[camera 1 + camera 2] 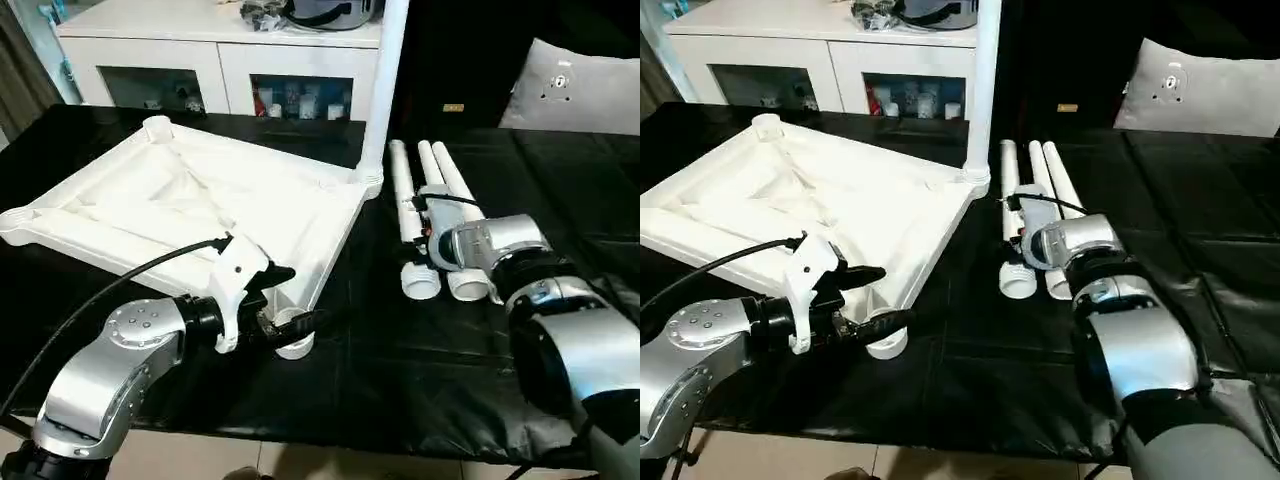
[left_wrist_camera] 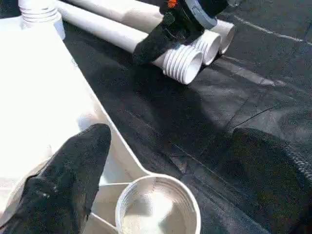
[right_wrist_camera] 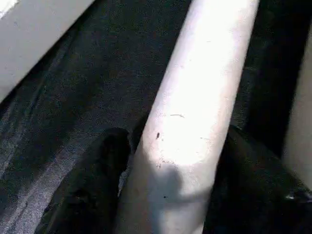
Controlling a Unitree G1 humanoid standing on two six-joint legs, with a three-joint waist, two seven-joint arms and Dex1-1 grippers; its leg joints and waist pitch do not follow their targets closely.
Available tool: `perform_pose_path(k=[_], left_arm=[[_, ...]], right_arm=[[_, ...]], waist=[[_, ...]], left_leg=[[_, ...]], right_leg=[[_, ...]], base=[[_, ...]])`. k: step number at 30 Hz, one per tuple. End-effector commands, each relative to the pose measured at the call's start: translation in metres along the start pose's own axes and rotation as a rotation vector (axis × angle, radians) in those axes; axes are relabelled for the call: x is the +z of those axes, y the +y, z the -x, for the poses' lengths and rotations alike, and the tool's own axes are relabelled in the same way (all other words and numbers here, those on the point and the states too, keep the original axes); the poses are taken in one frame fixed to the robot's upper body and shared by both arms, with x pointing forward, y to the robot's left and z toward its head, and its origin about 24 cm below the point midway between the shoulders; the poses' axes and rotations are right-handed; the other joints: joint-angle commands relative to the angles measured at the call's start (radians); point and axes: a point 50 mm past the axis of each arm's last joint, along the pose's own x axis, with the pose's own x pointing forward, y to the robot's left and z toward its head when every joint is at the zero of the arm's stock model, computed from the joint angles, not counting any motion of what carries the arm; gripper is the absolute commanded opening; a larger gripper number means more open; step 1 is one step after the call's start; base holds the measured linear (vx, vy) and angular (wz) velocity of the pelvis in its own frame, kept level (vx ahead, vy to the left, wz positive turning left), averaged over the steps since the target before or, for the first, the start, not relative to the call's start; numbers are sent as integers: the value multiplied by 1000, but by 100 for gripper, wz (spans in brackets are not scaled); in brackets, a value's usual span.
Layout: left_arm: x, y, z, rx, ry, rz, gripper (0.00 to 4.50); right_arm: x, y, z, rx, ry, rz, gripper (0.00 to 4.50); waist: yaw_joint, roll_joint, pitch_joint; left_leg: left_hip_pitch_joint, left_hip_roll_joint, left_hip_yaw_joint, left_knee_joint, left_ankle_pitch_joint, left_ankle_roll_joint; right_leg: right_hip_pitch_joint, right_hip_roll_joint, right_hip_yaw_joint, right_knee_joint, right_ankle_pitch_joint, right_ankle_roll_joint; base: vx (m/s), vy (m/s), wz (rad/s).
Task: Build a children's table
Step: Pick table leg
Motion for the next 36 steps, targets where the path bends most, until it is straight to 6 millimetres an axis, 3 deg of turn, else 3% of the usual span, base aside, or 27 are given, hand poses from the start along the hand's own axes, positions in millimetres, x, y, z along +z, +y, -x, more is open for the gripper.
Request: perform_pose_path(k=[1, 2, 10, 15, 20, 21, 27, 28, 29, 32, 33, 34, 35, 36], left_arm=[[4, 3, -1, -11, 3, -25, 450], [4, 3, 0, -12, 3, -25, 450], [5, 8, -2, -18, 4, -41, 450], [6, 10, -2, -21, 11, -52, 450], [9, 14, -2, -2, -8, -52, 450], [10, 15, -3, 6, -16, -54, 450], [33, 28, -12, 126, -184, -31, 450], [35, 28, -13, 131, -200, -27, 450], [43, 30, -16, 145, -257, -12, 450], [53, 31, -20, 153, -325, -1, 450], [65, 34, -23, 157, -407, 47, 450], [71, 35, -24, 155, -445, 72, 450], [77, 36, -26, 151, -476, 97, 450], [82, 37, -27, 145, -500, 119, 450]], right_arm=[[2, -4, 3, -1, -5, -25, 274], [2, -4, 3, 2, -7, -36, 266], [0, -8, 2, -20, -23, -110, 208], [3, -8, 4, 0, -67, -192, 198], [10, -8, 6, 8, -130, -274, 193], [13, -9, 7, 4, -152, -291, 193], [57, -19, 35, 61, -607, -410, 191], [58, -20, 37, 67, -623, -424, 191], [61, -22, 45, 95, -681, -470, 191], [64, -22, 57, 146, -771, -463, 191], [63, -16, 70, 253, -885, -436, 191], [60, -13, 78, 322, -947, -421, 191], [56, -10, 84, 389, -990, -399, 191], [52, -6, 89, 459, -1015, -376, 191]], waist=[[3, 0, -61], [3, 5, -60], [3, 9, -64], [2, 9, -62], [2, 10, -64], [1, 14, -65], [10, 7, -69], [12, 7, -70], [12, 0, -68], [19, 0, -71], [20, 5, -66], [25, 11, -69], [24, 4, -72], [25, 5, -71]], left_leg=[[11, 46, -3, -69, -136, 9], [12, 46, -4, -69, -144, 5], [11, 46, -5, -69, -137, -6], [13, 46, -4, -70, -163, -11], [13, 45, -3, -69, -146, -9], [13, 44, -2, -68, -138, -6], [11, 46, 1, -63, -100, 21], [11, 44, 1, -62, -75, 34], [8, 42, 2, -63, -63, 44], [9, 44, 0, -63, -46, 54], [7, 39, 5, -62, -60, 59], [10, 42, 5, -60, -64, 60], [8, 45, -1, -63, -52, 66], [9, 42, 0, -64, -51, 69]], right_leg=[[53, -72, 43, -72, -79, -269], [53, -72, 43, -73, -91, -266], [56, -72, 42, -68, -50, -273], [54, -71, 42, -72, -83, -270], [55, -70, 42, -70, -48, -274], [55, -69, 41, -70, -33, -276], [61, -73, 43, -67, 12, -265], [62, -71, 42, -65, 33, -266], [63, -67, 41, -67, 38, -266], [64, -69, 41, -65, 38, -255], [64, -65, 43, -75, 24, -243], [64, -69, 45, -72, 34, -239], [67, -70, 43, -68, 51, -240], [66, -66, 41, -71, 49, -240]], base=[[0, 0, 0], [0, 0, 0], [0, 0, 0], [0, 0, 0], [0, 0, 0], [0, 0, 0], [0, 0, 0], [0, 0, 0], [0, 0, 0], [0, 0, 0], [0, 0, 0], [0, 0, 0], [0, 0, 0], [0, 0, 0]])
